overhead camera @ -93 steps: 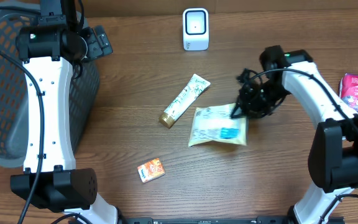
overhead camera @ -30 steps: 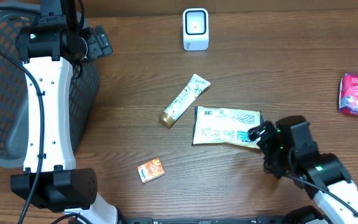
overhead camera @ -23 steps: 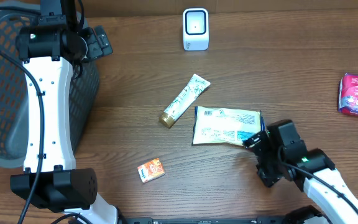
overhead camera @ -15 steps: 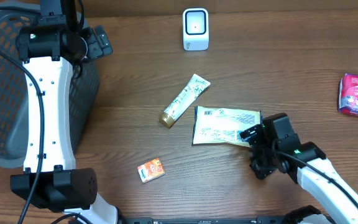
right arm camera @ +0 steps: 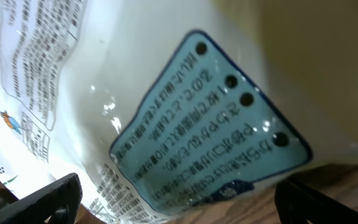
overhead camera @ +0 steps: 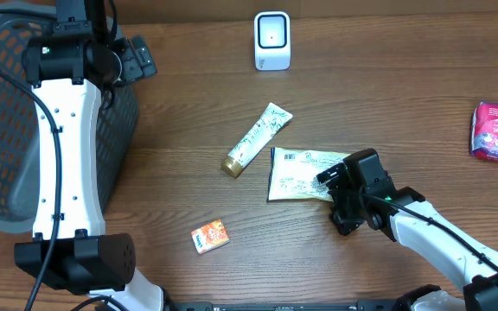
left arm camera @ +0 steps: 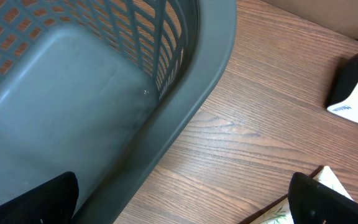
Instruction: Scan the item barcode
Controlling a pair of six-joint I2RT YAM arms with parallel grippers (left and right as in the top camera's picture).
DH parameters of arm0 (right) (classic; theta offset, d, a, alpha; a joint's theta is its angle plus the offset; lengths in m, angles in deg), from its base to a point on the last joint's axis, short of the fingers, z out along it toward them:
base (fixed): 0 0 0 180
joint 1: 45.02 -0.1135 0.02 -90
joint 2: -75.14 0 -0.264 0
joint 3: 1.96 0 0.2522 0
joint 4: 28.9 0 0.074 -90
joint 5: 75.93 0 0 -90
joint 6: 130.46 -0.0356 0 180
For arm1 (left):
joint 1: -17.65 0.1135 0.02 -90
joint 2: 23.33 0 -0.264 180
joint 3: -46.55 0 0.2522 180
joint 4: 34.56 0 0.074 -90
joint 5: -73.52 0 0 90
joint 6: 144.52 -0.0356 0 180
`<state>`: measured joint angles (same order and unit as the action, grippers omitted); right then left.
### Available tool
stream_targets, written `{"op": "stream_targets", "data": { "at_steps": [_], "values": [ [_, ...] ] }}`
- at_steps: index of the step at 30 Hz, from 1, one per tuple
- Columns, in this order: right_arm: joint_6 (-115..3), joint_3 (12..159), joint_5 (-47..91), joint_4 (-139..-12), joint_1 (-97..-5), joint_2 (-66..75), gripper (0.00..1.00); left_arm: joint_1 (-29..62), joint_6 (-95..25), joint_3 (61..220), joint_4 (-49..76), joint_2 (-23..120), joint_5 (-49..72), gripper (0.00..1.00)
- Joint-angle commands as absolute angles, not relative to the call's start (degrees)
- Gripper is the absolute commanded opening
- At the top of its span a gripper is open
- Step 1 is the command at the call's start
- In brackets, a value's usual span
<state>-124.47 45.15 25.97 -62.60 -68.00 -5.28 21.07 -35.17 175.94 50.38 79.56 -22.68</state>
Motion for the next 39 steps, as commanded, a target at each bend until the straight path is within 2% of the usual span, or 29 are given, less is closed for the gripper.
{"op": "stream_targets", "data": {
  "at_steps": [1, 15, 25, 35, 36, 37, 39],
  "values": [
    [-124.7, 45.5, 20.7, -62.4, -68.3, -6.0, 1.0, 21.0, -35.2, 175.9, 50.6, 80.2, -22.4, 1.0],
    [-124.8, 45.5, 19.7, -59.4, -68.6, -6.0, 1.0, 21.0, -35.2, 175.9, 50.6, 80.2, -22.4, 1.0],
    [-130.8, 45.5, 16.5, -53.5, -73.8, -11.0, 1.0, 21.0, -35.2, 175.9, 50.6, 80.2, -22.4, 0.99],
    [-135.0, 45.5, 10.1, -50.2, -73.8, -14.6, 1.0, 21.0, -35.2, 175.9, 50.6, 80.2, -22.4, 1.0],
    [-135.0, 45.5, 9.9, -50.3, -73.8, -14.6, 0.98, 21.0, -35.2, 175.9, 50.6, 80.2, -22.4, 1.0],
    [-135.0, 45.5, 9.6, -50.5, -73.8, -14.6, 0.88, 21.0, -35.2, 175.9, 50.6, 80.2, -22.4, 1.0],
    [-135.0, 45.4, 9.1, -50.6, -73.8, -14.6, 0.55, 21.0, -35.2, 175.9, 50.6, 80.2, -22.4, 1.0]
  ]
}}
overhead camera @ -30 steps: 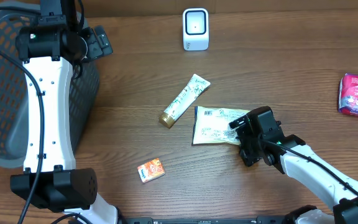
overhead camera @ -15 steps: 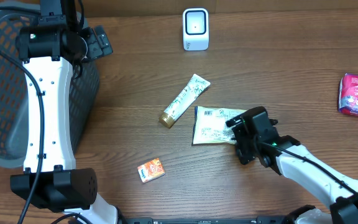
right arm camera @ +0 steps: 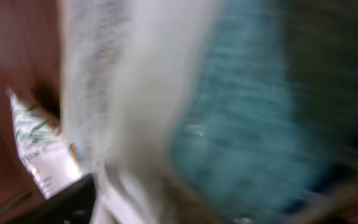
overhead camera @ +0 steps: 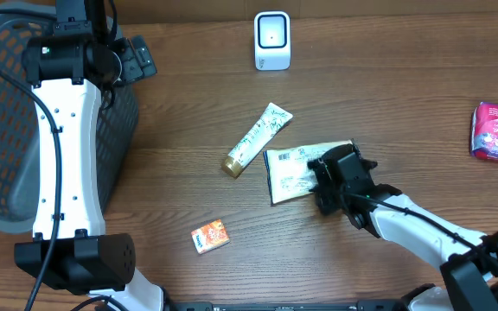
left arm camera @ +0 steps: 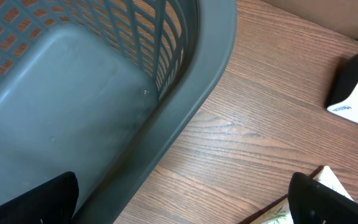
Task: Scan the item barcode
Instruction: 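Lift the white bag upright with the right gripper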
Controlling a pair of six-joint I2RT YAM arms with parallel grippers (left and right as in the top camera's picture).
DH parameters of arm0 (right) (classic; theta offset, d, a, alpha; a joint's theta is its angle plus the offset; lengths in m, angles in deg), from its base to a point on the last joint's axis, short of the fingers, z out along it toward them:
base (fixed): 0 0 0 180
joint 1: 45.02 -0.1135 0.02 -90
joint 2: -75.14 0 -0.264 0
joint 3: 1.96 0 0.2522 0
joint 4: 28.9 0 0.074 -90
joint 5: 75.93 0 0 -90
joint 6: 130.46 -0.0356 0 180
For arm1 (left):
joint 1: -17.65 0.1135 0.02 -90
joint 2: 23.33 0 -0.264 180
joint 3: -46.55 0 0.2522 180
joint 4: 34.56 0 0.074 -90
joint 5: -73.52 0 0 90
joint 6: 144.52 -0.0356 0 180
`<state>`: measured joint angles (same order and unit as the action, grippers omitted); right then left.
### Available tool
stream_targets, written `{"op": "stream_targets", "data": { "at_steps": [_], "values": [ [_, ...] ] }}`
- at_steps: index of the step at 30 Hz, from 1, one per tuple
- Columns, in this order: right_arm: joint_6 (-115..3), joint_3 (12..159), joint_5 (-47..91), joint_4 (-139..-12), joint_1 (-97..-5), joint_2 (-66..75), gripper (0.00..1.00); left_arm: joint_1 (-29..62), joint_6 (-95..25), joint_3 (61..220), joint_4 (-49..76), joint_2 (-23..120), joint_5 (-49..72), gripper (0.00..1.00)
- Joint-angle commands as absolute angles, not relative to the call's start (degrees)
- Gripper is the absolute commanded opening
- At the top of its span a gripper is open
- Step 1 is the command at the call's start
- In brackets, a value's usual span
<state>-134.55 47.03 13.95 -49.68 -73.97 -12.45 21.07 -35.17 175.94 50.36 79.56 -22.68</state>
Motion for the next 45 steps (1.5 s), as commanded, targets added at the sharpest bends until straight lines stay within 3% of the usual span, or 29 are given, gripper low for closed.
{"op": "stream_targets", "data": {
  "at_steps": [1, 8, 22, 29, 33, 38, 45],
  "values": [
    [-135.0, 45.5, 8.8, -50.6, -73.8, -14.6, 0.41, 21.0, -35.2, 175.9, 50.6, 80.2, -22.4, 1.0],
    [-132.9, 45.5, 8.3, -49.9, -73.8, -14.6, 0.04, 21.0, -35.2, 175.9, 50.6, 80.2, -22.4, 1.0],
    [-96.7, 49.4, 16.4, -43.0, -73.8, -5.4, 0.04, 21.0, -35.2, 175.9, 50.6, 80.2, -22.4, 1.0],
    [-92.3, 49.9, 19.3, -47.3, -72.9, 8.6, 0.04, 21.0, -35.2, 175.9, 50.6, 80.2, -22.4, 1.0],
    [-81.8, 49.9, 18.6, -47.4, -72.6, 11.7, 0.04, 21.0, -35.2, 175.9, 50.6, 80.2, -22.4, 1.0],
    [-73.0, 49.9, 10.3, -43.0, -72.6, 11.7, 0.04, 21.0, -35.2, 175.9, 50.6, 80.2, -22.4, 1.0],
    [-55.1, 49.9, -9.3, -27.0, -72.6, 10.3, 0.04, 21.0, -35.2, 175.9, 50.6, 80.2, -22.4, 1.0]
  ]
}}
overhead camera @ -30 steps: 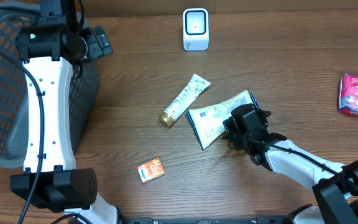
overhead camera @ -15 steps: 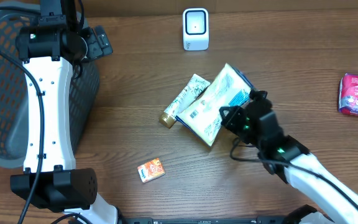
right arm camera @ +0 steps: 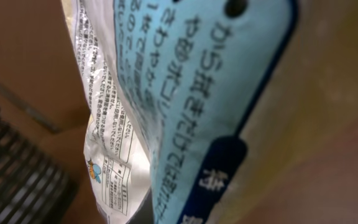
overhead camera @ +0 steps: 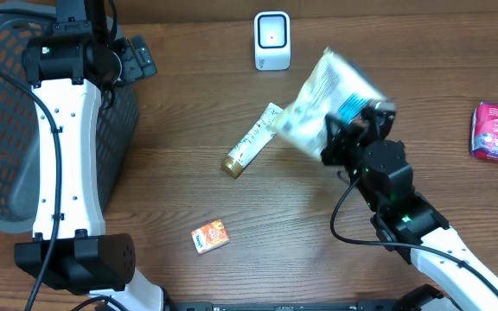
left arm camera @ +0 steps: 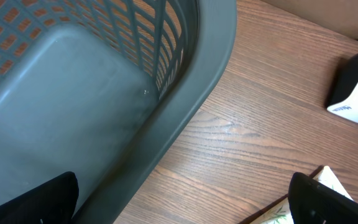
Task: Scan the item barcode
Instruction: 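Lift the white bag upright with the right gripper, then carry the white bag to the scanner and hold it in front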
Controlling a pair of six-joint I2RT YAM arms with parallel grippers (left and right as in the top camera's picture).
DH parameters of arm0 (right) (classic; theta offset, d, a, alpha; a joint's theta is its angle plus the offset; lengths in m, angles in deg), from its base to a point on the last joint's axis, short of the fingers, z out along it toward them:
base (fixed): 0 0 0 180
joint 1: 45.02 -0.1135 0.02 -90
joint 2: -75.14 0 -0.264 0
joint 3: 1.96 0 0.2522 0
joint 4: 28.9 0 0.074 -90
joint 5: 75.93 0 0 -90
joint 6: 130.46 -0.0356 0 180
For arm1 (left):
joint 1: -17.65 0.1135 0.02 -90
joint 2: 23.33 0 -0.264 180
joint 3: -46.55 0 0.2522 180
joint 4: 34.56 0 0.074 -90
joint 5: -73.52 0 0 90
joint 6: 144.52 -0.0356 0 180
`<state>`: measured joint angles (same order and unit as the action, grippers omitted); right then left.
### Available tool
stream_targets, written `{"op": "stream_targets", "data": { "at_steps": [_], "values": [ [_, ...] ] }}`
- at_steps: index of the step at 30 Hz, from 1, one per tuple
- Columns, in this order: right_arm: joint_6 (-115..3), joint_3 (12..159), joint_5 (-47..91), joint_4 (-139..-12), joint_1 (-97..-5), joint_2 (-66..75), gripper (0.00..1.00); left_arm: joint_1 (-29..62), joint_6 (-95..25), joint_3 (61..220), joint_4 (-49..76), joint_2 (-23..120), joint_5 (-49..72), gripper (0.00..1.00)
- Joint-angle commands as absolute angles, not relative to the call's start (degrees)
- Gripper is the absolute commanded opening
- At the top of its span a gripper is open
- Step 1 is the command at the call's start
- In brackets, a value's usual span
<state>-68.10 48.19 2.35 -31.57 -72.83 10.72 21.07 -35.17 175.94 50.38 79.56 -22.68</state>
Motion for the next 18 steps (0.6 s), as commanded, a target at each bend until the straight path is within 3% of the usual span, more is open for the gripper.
{"op": "stream_targets", "data": {
  "at_steps": [1, 5, 12, 18],
  "values": [
    [-51.7, 49.9, -10.8, -24.1, -72.6, 9.4, 0.04, 21.0, -35.2, 175.9, 50.6, 80.2, -22.4, 1.0],
    [-40.0, 49.9, -12.3, -13.2, -72.6, 3.6, 0.04, 21.0, -35.2, 175.9, 50.6, 80.2, -22.4, 1.0],
    [-20.3, 50.7, -17.5, 17.9, -72.0, -17.6, 0.04, 21.0, -35.2, 175.9, 50.6, 80.2, -22.4, 0.99],
    [-17.8, 57.2, -12.2, 20.7, -72.0, -26.5, 0.04, 21.0, -35.2, 175.9, 50.6, 80.2, -22.4, 1.0]
  ]
}}
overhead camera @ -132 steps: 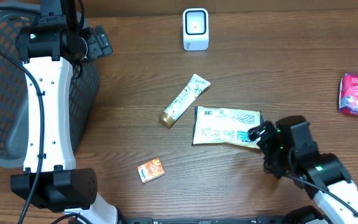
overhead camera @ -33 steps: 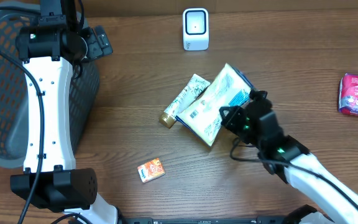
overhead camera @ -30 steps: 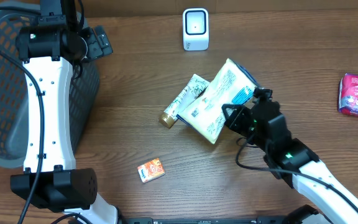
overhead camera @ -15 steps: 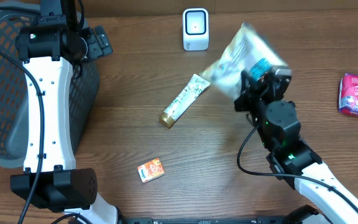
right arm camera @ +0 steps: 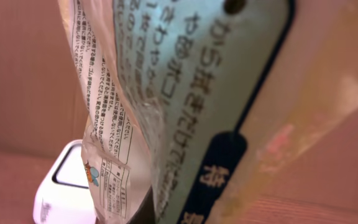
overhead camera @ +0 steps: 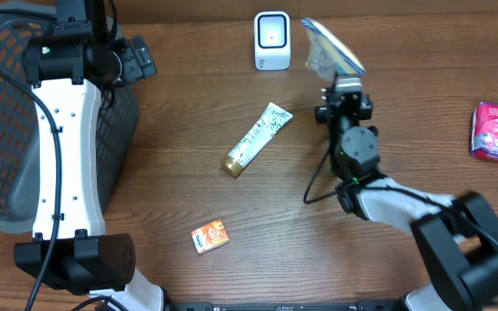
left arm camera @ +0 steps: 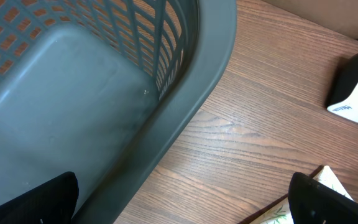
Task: Scan the item barcode
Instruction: 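Carry the white bag to the scanner and hold it in front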
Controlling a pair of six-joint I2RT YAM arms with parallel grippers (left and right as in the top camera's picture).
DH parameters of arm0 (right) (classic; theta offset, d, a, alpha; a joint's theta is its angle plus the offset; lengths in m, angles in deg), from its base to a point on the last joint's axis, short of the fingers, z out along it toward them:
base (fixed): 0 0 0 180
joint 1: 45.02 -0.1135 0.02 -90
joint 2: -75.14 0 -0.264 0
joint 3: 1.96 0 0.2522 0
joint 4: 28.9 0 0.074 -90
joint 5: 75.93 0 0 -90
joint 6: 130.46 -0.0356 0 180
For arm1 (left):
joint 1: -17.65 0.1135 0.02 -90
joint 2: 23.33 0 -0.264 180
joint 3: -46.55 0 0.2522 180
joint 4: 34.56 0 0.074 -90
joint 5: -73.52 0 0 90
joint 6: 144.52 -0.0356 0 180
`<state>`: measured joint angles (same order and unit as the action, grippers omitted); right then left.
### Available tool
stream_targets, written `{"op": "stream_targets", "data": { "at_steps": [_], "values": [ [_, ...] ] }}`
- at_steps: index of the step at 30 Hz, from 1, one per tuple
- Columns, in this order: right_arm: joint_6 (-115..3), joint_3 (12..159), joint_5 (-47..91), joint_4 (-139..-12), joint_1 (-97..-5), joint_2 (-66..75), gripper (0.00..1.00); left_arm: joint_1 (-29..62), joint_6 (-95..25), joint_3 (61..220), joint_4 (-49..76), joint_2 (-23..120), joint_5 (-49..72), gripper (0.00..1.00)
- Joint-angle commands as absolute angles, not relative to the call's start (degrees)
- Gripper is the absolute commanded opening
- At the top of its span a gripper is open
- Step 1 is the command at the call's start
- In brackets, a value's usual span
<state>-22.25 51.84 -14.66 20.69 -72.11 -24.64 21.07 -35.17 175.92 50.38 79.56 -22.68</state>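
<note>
The white scanner [overhead camera: 272, 40] stands at the back of the table. Just right of it my right gripper [overhead camera: 341, 80] holds a white and light-blue printed packet [overhead camera: 328, 47] upright in the air, shut on its lower edge. The packet [right arm camera: 185, 93] fills the right wrist view and hides the fingers there; the scanner [right arm camera: 64, 186] shows low on the left behind it. My left gripper [left arm camera: 182, 208] is open, hanging over the rim of the grey basket [left arm camera: 185, 124] with nothing between its fingers.
The grey basket [overhead camera: 7, 130] takes up the left side. A white tube with a gold cap [overhead camera: 258, 138] lies mid-table. A small orange box [overhead camera: 209, 235] lies nearer the front. A purple packet lies at the right edge.
My right gripper has carried the packet from above the middle of the table to the back, right beside the scanner. The packet now stands edge-on to the overhead camera. The left arm is unmoved.
The packet first lay flat on the table right of the tube, with my right gripper at its right edge. Then the gripper was on it and the packet had shifted. Later it was held up in the air, and now it is beside the scanner.
</note>
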Motion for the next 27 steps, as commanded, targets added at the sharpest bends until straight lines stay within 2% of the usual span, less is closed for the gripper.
{"op": "stream_targets", "data": {
  "at_steps": [1, 9, 12, 27],
  "values": [
    [-17.7, 58.2, -11.4, 19.8, -72.0, -26.9, 0.04, 21.0, -35.2, 175.9, 50.6, 80.2, -22.4, 1.0],
    [-13.4, 67.0, 1.4, 10.5, -70.3, -28.5, 0.04, 21.0, -35.2, 175.9, 50.6, 80.2, -22.4, 1.0],
    [-8.6, 69.9, 3.3, 12.0, -69.3, -31.4, 0.04, 21.0, -35.2, 175.9, 50.6, 80.2, -22.4, 1.0],
    [0.9, 91.6, 10.3, 13.8, -68.3, -51.0, 0.04, 21.0, -35.2, 175.9, 50.6, 80.2, -22.4, 1.0]
  ]
}}
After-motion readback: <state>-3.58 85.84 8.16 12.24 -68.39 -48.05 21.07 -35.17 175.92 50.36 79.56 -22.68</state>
